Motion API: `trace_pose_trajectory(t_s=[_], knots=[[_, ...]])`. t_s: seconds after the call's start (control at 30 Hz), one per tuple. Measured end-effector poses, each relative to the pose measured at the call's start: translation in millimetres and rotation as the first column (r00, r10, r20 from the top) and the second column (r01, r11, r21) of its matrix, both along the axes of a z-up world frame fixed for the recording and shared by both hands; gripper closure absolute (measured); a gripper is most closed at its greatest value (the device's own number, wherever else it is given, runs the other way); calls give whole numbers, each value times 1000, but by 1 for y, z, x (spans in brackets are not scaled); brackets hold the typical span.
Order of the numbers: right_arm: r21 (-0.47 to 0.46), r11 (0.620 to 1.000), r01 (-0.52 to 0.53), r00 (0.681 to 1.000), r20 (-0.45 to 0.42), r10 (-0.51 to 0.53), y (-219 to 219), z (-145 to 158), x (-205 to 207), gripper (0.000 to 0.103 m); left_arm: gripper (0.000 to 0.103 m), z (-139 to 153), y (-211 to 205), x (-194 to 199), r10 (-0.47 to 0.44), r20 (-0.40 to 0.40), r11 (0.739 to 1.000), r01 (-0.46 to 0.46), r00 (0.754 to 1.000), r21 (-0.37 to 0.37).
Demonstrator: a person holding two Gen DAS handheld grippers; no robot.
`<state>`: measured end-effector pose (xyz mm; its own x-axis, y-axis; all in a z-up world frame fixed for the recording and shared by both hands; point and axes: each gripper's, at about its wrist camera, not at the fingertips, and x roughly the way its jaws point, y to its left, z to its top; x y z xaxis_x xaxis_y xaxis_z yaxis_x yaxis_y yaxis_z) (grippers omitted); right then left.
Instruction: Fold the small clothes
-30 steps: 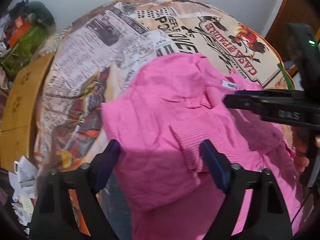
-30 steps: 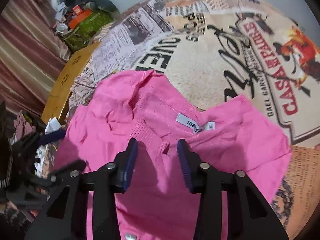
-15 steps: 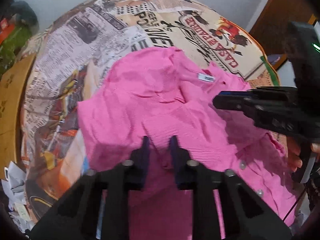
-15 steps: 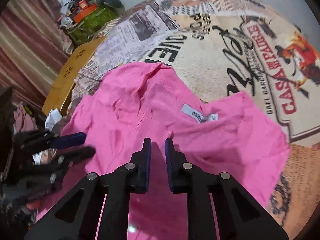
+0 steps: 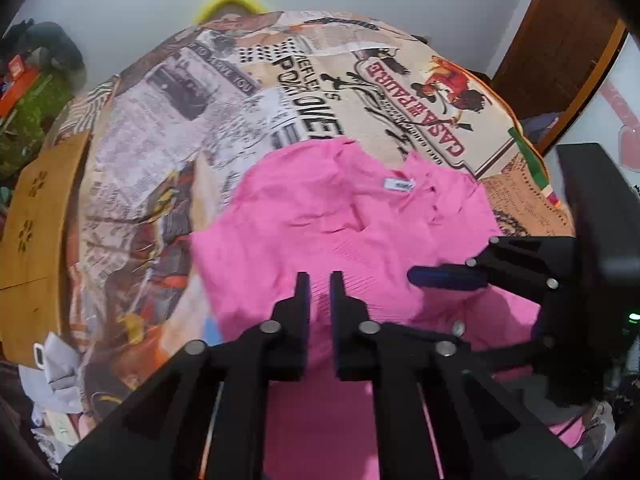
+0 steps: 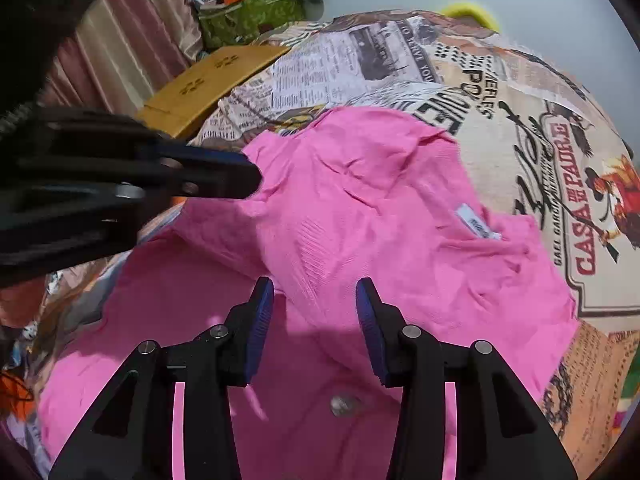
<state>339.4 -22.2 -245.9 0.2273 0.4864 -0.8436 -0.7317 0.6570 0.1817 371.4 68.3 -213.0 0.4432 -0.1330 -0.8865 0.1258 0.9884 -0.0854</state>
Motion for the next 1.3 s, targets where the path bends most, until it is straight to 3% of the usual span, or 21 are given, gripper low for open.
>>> trace_pose_trajectory(t_s=[0.2,0.33,0.43,0.6,0.67,0.73,0.8,1.07,1.3], knots=[[-20,1000,3,1000,22,-2,15,-9,3,65,84,-15,21,-12,45,-29,997,-43,999,65],[-36,999,1,998,67,2,17,-4,-3,88,84,-28,28,-16,54,-59,996,-49,997,73],[2,1000,0,998,60,0,10,1,-4,95,84,-32,27,-18,55,-68,996,-50,996,78],[49,999,14,995,98,-19,-3,15,-12,96,81,-30,17,-19,33,-66,996,-27,997,89],[78,996,49,990,130,-59,-18,26,-12,97,71,-26,8,-19,10,-59,996,-5,998,87],[105,990,97,984,142,-112,-35,36,-9,97,55,-22,-1,-16,-5,-47,996,9,999,85],[135,979,152,975,144,-171,-56,45,-3,97,48,-19,-12,-13,-21,-40,997,24,999,79],[200,911,362,913,122,-390,-151,67,17,97,46,-32,-72,17,-113,-73,989,119,991,87],[202,890,408,897,93,-432,-186,56,19,97,46,-46,-100,56,-107,-77,987,115,991,114]])
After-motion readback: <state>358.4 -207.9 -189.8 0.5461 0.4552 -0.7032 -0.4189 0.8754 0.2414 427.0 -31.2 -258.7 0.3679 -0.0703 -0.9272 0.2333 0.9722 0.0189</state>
